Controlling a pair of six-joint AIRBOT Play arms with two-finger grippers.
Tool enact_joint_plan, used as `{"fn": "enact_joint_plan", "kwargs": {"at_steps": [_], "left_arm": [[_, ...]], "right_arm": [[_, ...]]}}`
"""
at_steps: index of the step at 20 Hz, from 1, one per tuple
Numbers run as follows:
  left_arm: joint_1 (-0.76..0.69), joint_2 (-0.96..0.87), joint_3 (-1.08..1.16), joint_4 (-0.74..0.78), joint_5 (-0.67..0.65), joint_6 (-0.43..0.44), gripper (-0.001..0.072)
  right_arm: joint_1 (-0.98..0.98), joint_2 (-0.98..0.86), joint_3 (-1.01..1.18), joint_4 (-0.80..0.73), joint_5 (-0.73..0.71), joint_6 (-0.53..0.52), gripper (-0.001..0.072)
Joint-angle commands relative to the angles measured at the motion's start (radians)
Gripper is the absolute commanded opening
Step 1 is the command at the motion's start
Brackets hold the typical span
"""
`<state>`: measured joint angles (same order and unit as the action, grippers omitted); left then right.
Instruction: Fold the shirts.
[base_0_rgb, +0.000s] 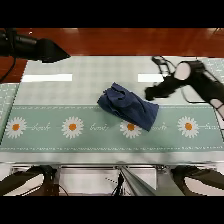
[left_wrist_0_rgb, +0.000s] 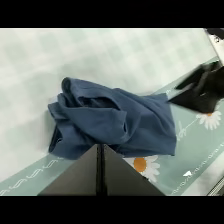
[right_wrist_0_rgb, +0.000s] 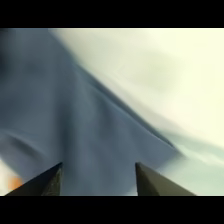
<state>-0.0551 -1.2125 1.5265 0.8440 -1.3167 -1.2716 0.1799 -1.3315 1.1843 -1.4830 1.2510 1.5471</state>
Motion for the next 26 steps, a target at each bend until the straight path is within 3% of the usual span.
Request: {"fn": "enact_joint_plan", "kwargs": {"at_steps": [1,5,9,12,14,16,17,19,21,23,26], "left_arm": [[0.000,0.000,0.000,0.024,-0.025,0.002,0.0015],[0.000,0.000,-0.001,0.024,-0.048,0.000,0.0015],[-0.001,0.000,-0.001,0.024,-0.048,-0.002,0.0015],[-0.002,0.000,-0.001,0.024,-0.048,-0.002,0.0015],[-0.002,0.000,-0.001,0.024,-0.048,-0.002,0.0015],[-0.002,-0.002,-0.001,0.024,-0.048,-0.002,0.0015],[-0.002,-0.003,-0.001,0.024,-0.048,-0.003,0.0015],[-0.002,-0.007,-0.001,0.024,-0.048,-0.002,0.0015],[-0.002,-0.013,-0.001,0.024,-0.048,-0.002,0.0015],[-0.002,-0.027,-0.001,0.024,-0.042,-0.002,0.0015],[-0.009,-0.059,-0.001,0.024,-0.018,-0.001,0.0016]], "right_arm": [[-0.272,0.110,-0.129,-0.048,0.209,-0.053,0.0542],[-0.512,0.245,-0.500,0.571,-0.075,-0.202,0.0610],[-0.489,0.258,-0.790,0.935,-0.337,-0.356,0.0610],[-0.372,0.258,-0.875,1.167,-0.528,-0.488,0.0607],[-0.272,0.258,-0.875,1.189,-0.658,-0.487,0.0547],[-0.202,0.258,-0.869,1.220,-0.756,-0.489,0.0148],[-0.198,0.259,-0.850,1.213,-0.760,-0.505,0.0027],[-0.240,0.281,-0.783,1.182,-0.687,-0.583,0.0027],[-0.332,0.335,-0.681,1.110,-0.560,-0.555,0.0027],[-0.458,0.394,-0.552,0.989,-0.410,-0.412,0.0026],[-0.642,0.462,-0.349,0.645,-0.152,-0.210,0.0026]]}}
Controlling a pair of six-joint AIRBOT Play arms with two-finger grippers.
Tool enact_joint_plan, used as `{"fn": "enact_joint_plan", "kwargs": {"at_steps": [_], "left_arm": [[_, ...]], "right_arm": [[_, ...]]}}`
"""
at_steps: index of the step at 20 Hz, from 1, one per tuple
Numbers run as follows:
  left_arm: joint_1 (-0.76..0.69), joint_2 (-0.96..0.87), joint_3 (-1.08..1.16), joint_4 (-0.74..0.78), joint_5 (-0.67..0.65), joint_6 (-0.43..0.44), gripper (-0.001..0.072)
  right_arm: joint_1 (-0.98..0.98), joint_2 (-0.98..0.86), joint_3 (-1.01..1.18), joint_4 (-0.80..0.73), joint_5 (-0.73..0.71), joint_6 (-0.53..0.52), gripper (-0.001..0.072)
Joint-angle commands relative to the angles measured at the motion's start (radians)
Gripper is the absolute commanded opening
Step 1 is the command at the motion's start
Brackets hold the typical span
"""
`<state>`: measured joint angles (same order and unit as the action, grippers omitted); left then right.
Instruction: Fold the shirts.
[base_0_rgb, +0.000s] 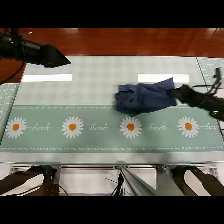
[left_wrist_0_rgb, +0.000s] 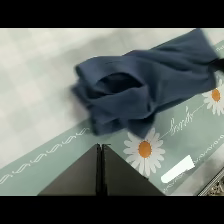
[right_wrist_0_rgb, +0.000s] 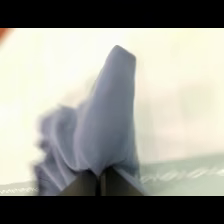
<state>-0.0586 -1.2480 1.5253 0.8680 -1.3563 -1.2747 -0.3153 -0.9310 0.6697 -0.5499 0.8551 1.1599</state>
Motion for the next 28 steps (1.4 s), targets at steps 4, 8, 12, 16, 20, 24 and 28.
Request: {"fn": "enact_joint_plan", "kwargs": {"at_steps": [4,8,12,16,20,24,28], "left_arm": [[-0.037,-0.079,0.000,0.000,0.036,0.033,0.0016],[-0.075,-0.130,0.000,0.000,0.036,0.106,0.0016],[-0.085,-0.165,0.000,0.000,0.035,0.116,0.0016],[-0.085,-0.166,0.000,0.000,0.036,0.168,0.0016],[-0.085,-0.166,0.000,0.000,0.043,0.173,0.0016],[-0.085,-0.166,0.000,0.000,0.060,0.182,0.0017],[-0.084,-0.166,0.004,0.000,0.034,0.181,0.0051]], "right_arm": [[-0.370,0.131,0.316,-0.713,0.552,0.316,0.0026],[-0.597,0.200,0.364,-1.019,0.713,0.390,0.0026],[-0.824,0.223,0.364,-1.180,0.855,0.438,0.0026],[-0.961,0.256,0.354,-1.181,0.891,0.439,0.0027],[-0.992,0.294,0.298,-1.184,0.908,0.440,0.0276],[-0.992,0.324,0.269,-1.202,0.878,0.381,0.0457],[-0.991,0.323,0.293,-1.003,0.650,0.377,0.0454]]}}
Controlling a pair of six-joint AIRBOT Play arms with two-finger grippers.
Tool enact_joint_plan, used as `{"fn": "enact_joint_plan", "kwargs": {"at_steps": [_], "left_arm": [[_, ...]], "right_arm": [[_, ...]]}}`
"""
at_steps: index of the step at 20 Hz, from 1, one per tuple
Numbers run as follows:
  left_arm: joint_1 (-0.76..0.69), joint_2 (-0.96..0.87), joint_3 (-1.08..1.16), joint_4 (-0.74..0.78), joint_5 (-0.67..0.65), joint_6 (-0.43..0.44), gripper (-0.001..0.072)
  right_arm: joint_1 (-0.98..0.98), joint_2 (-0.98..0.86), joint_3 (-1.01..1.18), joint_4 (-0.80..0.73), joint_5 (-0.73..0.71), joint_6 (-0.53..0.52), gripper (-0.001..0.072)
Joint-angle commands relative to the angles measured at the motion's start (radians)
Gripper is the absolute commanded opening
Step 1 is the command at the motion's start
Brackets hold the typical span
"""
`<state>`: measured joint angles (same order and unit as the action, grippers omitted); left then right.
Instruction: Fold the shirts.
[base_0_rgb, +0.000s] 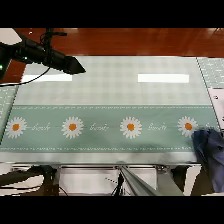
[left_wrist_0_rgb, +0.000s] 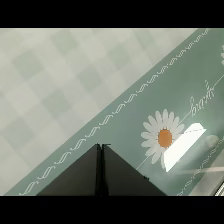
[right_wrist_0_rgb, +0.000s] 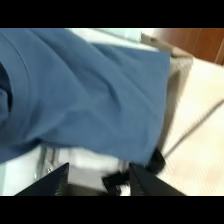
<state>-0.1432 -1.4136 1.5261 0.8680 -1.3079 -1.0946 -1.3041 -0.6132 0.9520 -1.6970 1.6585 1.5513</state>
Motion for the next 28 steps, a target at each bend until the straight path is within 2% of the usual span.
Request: {"fn": "enact_joint_plan", "kwargs": {"at_steps": [1,2,3,5,7,9,10,11,12,15,17,21,28], "left_arm": [[0.000,0.002,0.005,0.000,-0.024,0.000,0.0193],[0.000,0.006,0.005,0.000,-0.040,0.000,0.0381],[0.001,0.012,0.005,0.001,-0.043,-0.009,0.0486],[0.001,0.021,0.005,0.006,-0.027,-0.060,0.0485],[-0.012,0.030,0.005,0.135,-0.013,-0.127,0.0480],[-0.044,0.031,0.005,0.410,-0.047,-0.256,0.0480],[-0.060,0.029,0.004,0.519,-0.075,-0.309,0.0503],[-0.072,0.029,0.001,0.584,-0.093,-0.349,0.0595],[-0.081,0.029,-0.001,0.596,-0.103,-0.376,0.0705],[-0.124,0.029,-0.015,0.601,-0.138,-0.395,0.0720],[-0.174,0.029,-0.042,0.657,-0.167,-0.401,0.0720],[-0.240,0.030,-0.071,0.681,-0.143,-0.445,0.0720],[-0.241,0.029,-0.071,0.681,-0.140,-0.447,0.0720]], "right_arm": [[-0.003,0.005,0.024,0.281,-0.255,-0.034,0.0456],[-0.002,-0.003,0.035,0.444,-0.335,-0.081,0.0465],[0.010,-0.027,0.045,0.629,-0.378,-0.156,0.0464],[0.107,-0.100,0.048,0.844,-0.373,-0.226,0.0465],[0.324,-0.183,0.048,0.813,-0.343,-0.246,0.0464],[0.577,-0.250,0.048,0.654,-0.344,-0.252,0.0465],[0.690,-0.278,0.048,0.574,-0.358,-0.250,0.0478],[0.798,-0.304,0.048,0.497,-0.386,-0.232,0.0572],[0.882,-0.322,0.048,0.438,-0.420,-0.205,0.0616],[1.049,-0.355,0.048,0.379,-0.476,-0.201,0.0616],[1.096,-0.362,0.048,0.378,-0.486,-0.200,0.0616],[1.122,-0.362,0.048,0.388,-0.484,-0.198,0.0614],[1.121,-0.362,0.048,0.386,-0.485,-0.198,0.0614]]}}
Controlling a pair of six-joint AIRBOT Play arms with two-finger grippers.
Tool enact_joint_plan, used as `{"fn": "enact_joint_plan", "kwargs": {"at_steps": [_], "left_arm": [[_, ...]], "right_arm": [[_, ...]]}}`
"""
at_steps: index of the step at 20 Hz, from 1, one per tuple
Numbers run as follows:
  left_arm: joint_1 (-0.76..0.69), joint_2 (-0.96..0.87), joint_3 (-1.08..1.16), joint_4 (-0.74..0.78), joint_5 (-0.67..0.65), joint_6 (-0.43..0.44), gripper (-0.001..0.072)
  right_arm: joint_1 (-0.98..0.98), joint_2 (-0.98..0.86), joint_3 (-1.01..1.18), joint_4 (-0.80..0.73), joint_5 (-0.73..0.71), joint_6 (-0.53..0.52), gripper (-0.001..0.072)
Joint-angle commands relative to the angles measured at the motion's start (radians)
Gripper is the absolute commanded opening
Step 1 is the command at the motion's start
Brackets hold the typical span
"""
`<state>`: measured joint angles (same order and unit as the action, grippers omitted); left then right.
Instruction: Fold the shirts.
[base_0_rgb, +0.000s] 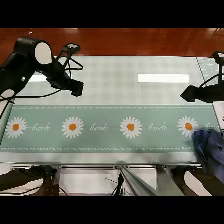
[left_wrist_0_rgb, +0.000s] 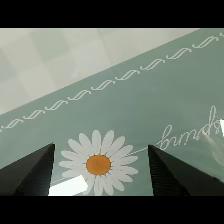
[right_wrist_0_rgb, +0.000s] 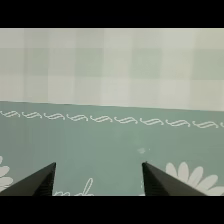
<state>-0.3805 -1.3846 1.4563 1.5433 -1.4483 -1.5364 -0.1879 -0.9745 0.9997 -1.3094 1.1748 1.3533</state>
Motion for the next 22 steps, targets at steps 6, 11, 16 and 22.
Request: {"fn": "enact_joint_plan", "kwargs": {"at_steps": [6,11,16,22], "left_arm": [[-0.002,0.008,-0.003,-0.010,0.040,0.026,0.0720],[0.027,0.077,-0.003,-0.021,0.164,0.031,0.0720],[0.027,0.063,-0.003,-0.021,0.207,0.032,0.0720],[0.027,0.050,-0.003,-0.016,0.211,0.032,0.0720]], "right_arm": [[0.005,-0.001,0.001,-0.001,-0.002,0.000,0.0614],[0.005,-0.001,0.001,-0.001,-0.002,0.000,0.0614],[0.005,-0.001,0.001,-0.001,-0.002,0.000,0.0614],[0.005,-0.001,0.001,-0.001,-0.002,0.000,0.0614]]}}
